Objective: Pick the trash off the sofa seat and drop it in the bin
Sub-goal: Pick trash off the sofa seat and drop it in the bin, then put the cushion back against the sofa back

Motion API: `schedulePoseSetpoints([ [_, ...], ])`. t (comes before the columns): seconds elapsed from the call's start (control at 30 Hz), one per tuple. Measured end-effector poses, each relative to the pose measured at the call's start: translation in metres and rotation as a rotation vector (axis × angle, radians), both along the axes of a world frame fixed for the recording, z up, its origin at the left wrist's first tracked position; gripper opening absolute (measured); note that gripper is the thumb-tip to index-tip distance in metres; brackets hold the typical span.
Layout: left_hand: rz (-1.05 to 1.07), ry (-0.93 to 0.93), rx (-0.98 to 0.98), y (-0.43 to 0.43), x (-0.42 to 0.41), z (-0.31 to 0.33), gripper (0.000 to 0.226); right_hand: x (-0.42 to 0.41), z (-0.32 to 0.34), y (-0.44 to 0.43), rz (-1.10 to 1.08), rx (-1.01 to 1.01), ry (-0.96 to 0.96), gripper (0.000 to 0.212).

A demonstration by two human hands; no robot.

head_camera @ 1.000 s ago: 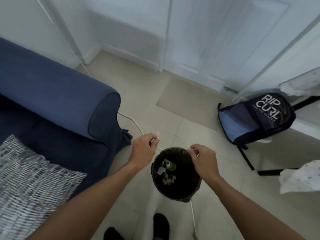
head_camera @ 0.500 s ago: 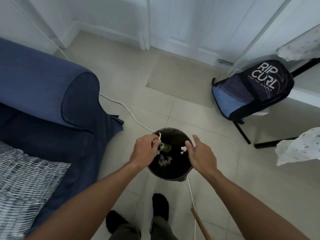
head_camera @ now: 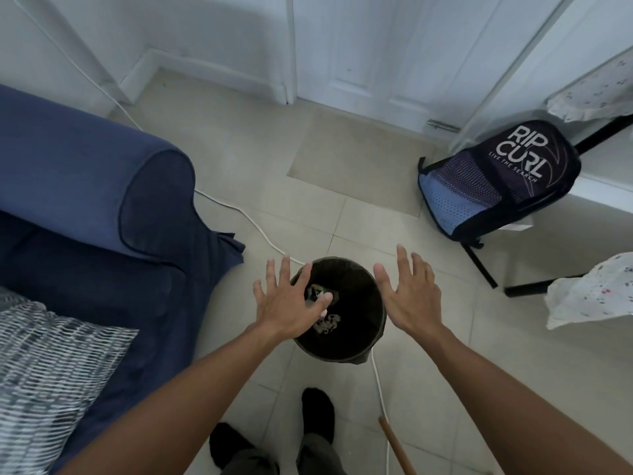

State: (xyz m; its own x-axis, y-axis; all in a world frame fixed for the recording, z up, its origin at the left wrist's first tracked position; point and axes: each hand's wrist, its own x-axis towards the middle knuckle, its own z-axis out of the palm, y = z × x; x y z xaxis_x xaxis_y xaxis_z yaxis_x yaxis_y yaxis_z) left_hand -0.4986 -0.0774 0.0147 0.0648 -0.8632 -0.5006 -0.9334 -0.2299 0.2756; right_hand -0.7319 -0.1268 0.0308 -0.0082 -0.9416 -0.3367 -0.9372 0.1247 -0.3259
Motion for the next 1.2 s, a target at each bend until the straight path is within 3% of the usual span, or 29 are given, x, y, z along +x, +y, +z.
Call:
schedulePoseSetpoints([
  [0.2, 0.006, -0.084, -0.092, -0.001, 0.011, -0.002, 0.097, 0.007, 0.005, -0.005, 0.036, -0.003, 0.006, 0.095],
  [0.63, 0.110, -0.124, -0.145, -0.012, 0.056, 0.032, 0.092, 0.052, 0.034, -0.035, 0.155, -0.048, 0.001, 0.094],
  [1.2, 0.546, -0.235, -0.331, 0.032, 0.246, 0.134, 0.085, 0.278, 0.140, -0.078, 0.558, -0.245, -0.002, 0.093],
])
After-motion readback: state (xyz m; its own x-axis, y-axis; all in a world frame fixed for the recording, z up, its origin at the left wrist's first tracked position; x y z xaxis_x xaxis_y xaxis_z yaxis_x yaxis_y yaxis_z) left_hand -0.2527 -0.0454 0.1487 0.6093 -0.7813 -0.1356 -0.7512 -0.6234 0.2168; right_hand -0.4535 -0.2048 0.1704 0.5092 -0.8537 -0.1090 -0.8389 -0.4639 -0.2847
